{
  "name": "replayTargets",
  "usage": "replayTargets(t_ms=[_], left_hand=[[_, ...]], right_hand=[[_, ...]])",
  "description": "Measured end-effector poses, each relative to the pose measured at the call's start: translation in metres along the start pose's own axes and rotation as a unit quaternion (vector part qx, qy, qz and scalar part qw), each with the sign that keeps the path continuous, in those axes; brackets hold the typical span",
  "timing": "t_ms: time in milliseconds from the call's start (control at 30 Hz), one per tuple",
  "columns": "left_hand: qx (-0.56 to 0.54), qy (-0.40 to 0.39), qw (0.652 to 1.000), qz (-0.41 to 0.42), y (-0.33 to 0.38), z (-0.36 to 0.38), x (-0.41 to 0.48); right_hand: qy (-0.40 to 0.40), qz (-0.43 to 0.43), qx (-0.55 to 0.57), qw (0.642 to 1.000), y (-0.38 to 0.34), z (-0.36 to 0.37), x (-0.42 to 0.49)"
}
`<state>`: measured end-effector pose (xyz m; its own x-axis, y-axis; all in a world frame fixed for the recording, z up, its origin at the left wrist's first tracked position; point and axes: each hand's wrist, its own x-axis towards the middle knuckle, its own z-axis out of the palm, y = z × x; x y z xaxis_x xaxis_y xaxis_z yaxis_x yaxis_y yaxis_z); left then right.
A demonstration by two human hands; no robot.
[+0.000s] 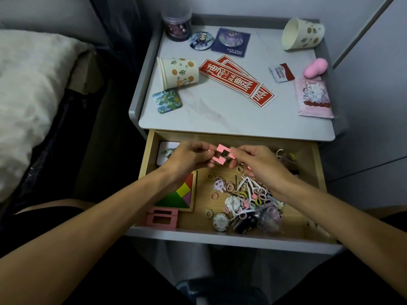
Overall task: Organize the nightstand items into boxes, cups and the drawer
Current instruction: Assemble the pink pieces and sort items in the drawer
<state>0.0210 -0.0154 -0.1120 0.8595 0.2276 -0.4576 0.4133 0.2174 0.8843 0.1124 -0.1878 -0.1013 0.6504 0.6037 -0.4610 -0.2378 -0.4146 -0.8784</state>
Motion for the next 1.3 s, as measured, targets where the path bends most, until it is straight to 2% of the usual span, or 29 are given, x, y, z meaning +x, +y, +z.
replayTargets(t_ms=[167,400,667,867,1067,1300], left_hand=[[-0.034,-0.021,0.999,-0.02,0.0002,0.0021,0.0006],[-0.024,-0.01,0.999,-0.027,-0.0016,0.0032,-0.0008],[-0.023,0.008,1.0,-0.01,-0.0017,0.0014,-0.0026],[-0.039,0.029,0.999,-0.006,0.0007,0.0021,-0.0023],[-0.064,0.023,0.997,-0.019,0.003,0.0017,-0.0029],[-0.081,0.022,0.996,-0.031,0.0053,0.0034,-0.005]], right_hand=[[0.058,-0.091,-0.161,0.981,0.0063,0.0047,0.0018],[0.036,-0.102,-0.255,0.961,0.0039,0.0034,0.0012],[0.012,-0.099,-0.247,0.964,0.005,0.003,0.003],[-0.001,-0.092,-0.196,0.976,0.0062,0.0028,0.0022],[-0.016,-0.055,-0.134,0.989,0.0065,0.0019,0.0014],[-0.02,-0.048,-0.127,0.991,0.0092,0.0011,0.0051]])
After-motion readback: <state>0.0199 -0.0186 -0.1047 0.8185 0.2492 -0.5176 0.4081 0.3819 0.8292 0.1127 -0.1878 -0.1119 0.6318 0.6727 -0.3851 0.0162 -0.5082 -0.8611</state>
